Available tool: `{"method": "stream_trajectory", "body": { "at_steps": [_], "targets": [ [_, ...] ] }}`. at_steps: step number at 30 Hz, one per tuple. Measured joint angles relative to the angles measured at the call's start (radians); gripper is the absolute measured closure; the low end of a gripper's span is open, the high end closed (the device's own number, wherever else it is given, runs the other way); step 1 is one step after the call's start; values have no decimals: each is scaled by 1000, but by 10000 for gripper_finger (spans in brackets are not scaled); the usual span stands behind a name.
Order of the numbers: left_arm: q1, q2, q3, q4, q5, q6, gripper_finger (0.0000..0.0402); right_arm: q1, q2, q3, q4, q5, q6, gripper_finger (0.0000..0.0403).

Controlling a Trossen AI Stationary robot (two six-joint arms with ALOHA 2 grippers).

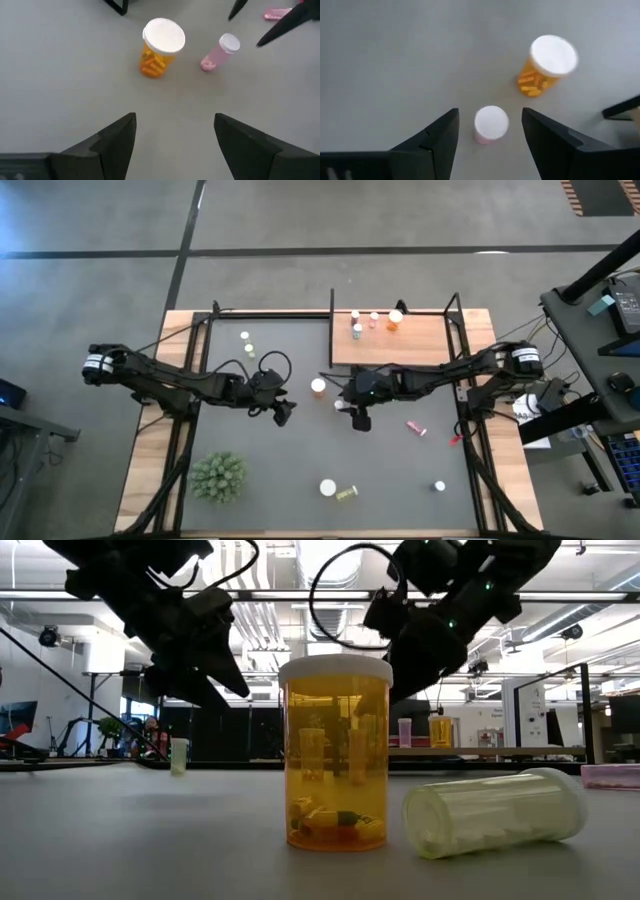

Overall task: Pick and place medicine bottles onto shelf by color
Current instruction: Put the left pink pill bottle on the shelf aligned with the other pink pill bottle

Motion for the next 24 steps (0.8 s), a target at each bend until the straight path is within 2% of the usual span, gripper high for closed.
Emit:
{"method": "stream_trajectory", "body": {
  "at_steps": [5,18,24],
  "targets": [
    [0,0,-2,-1,0,0,149,0,51,0,58,1,-23,200],
    [0,1,-10,0,0,2,149,-1,106,1,70,3,-19,200],
    [0,1,-10,-1,0,2,149,-1,117,1,78,3,-10,231]
  ]
}}
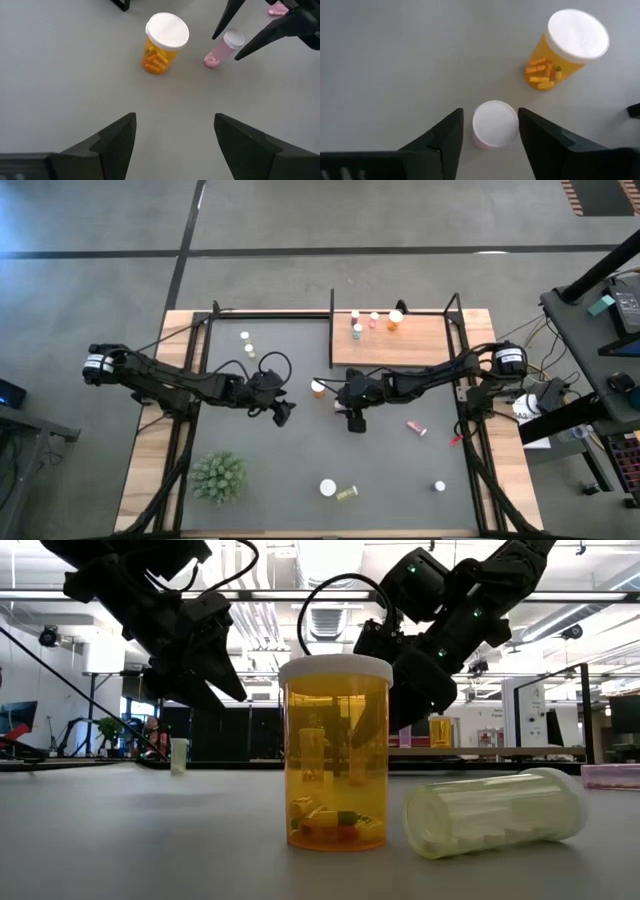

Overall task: Pick and place medicine bottles onto shelf by color
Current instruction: Put the left pink pill bottle on the shelf aligned with the other pink pill bottle

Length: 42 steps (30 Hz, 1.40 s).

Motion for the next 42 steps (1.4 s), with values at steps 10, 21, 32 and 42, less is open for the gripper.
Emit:
{"method": "stream_trajectory", "body": {
  "at_steps": [10,21,32,42],
  "targets": [
    [0,0,0,0,0,0,149,0,-2,0,-1,0,2,302],
    [0,0,0,-1,0,0,149,-35,-149,0,-163,41,-24,281],
    [0,0,0,0,0,0,149,-259,-386,-21,-352,290,101,280],
    [0,0,0,0,-3,3,149,-447,-366,-149,-177,291,196,289]
  ]
}}
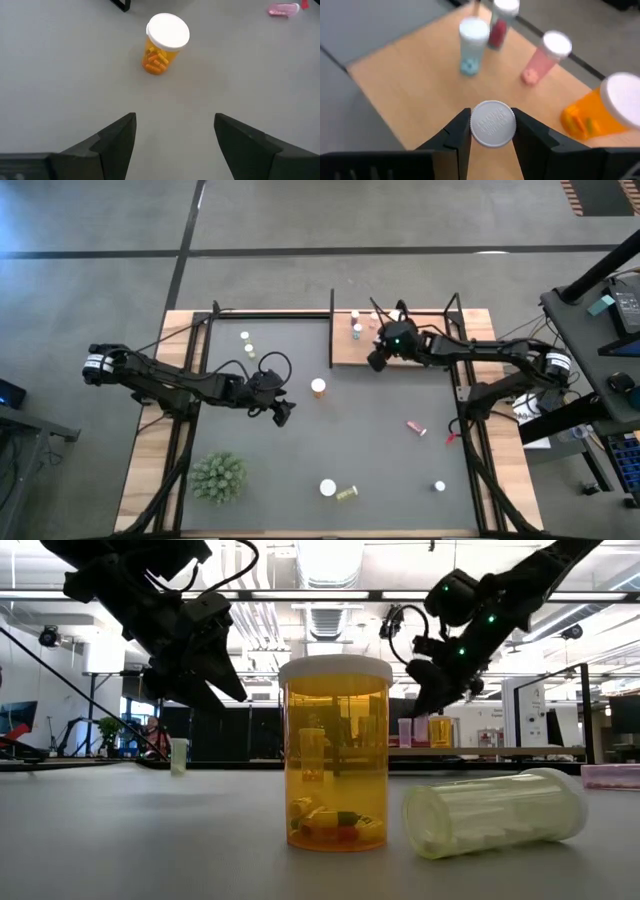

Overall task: Pick and place medicine bottles onto shelf by color
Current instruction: Put the left pink pill bottle on the shelf aligned with the other pink pill bottle

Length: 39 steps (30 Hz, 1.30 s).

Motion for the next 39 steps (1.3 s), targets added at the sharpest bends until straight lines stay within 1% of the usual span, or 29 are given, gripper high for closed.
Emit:
{"method": "stream_trajectory", "body": {
  "at_steps": [2,6,13,21,30,34,39],
  "targets": [
    [0,0,0,0,0,0,149,-9,7,-2,54,-1,-2,286],
    [0,0,0,-1,0,0,149,-28,18,-3,102,-1,-2,281],
    [0,0,0,-1,-14,2,149,-34,59,-3,111,2,10,287],
    [0,0,0,0,-16,21,149,-47,119,-4,178,27,-1,279],
    [0,0,0,-1,-24,26,149,-98,121,-4,182,28,-3,283],
    [1,0,0,0,-26,27,149,-100,121,-4,191,24,-3,278],
    [1,0,0,-1,-26,27,149,-99,121,-4,207,14,-6,283]
  ]
}}
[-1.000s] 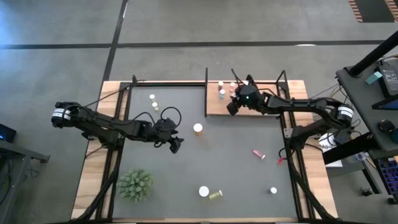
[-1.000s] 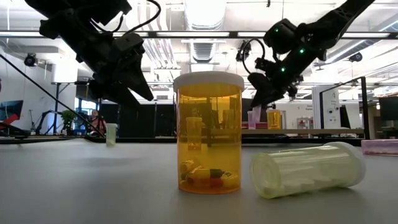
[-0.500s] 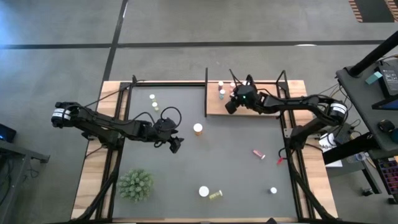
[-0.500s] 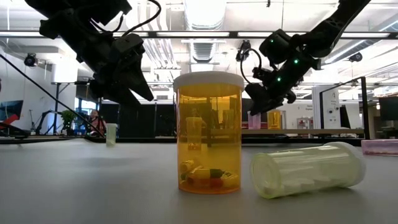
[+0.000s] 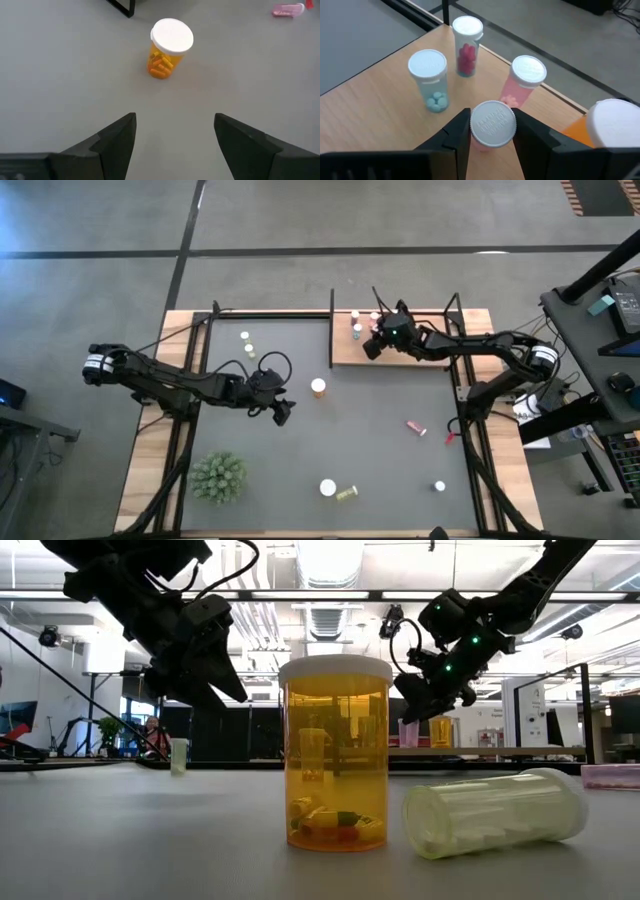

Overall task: Pick and place medicine bottles onto shelf by color
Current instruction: Put the left pink pill bottle on the shelf aligned with the other pink pill bottle

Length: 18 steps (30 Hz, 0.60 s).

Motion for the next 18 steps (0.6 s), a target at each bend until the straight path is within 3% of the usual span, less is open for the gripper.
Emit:
{"method": "stream_trajectory", "body": {
  "at_steps": [18],
  "targets": [
    [0,0,0,0,0,0,149,0,0,0,5,0,16,282]
  ]
}}
